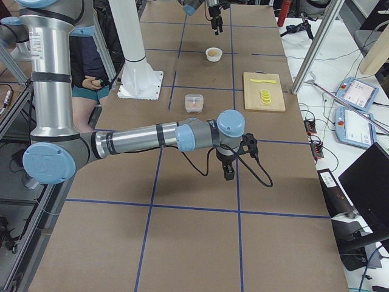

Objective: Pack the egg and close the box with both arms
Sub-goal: 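Move the left gripper over the white bowl holding the brown egg, then lower the left gripper into the bowl and close it on the egg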

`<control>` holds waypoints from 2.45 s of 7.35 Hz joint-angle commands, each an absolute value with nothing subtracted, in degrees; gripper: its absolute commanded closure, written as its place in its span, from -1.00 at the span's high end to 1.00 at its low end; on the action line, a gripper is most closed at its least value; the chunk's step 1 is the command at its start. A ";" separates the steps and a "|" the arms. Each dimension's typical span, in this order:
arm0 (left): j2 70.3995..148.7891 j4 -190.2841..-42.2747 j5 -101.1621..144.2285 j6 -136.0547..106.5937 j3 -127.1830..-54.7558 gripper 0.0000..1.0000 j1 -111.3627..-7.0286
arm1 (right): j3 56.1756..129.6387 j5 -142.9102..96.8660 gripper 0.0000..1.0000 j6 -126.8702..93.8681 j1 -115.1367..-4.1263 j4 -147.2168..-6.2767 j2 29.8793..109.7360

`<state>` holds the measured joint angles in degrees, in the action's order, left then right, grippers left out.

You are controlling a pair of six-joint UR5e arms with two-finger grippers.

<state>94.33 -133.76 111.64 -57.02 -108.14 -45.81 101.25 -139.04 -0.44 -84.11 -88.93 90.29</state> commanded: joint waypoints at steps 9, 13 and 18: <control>99.74 -114.96 95.89 -73.65 -105.57 0.64 -33.13 | 101.34 -139.04 1.00 -0.35 -84.11 -88.86 90.70; 100.11 -114.70 95.89 -73.48 -105.21 0.64 -32.96 | 101.34 -139.04 1.00 -0.35 -84.11 -88.86 90.79; 100.37 -113.38 95.98 -70.66 -104.42 0.64 -32.96 | 101.25 -139.04 1.00 -0.35 -84.11 -88.86 90.70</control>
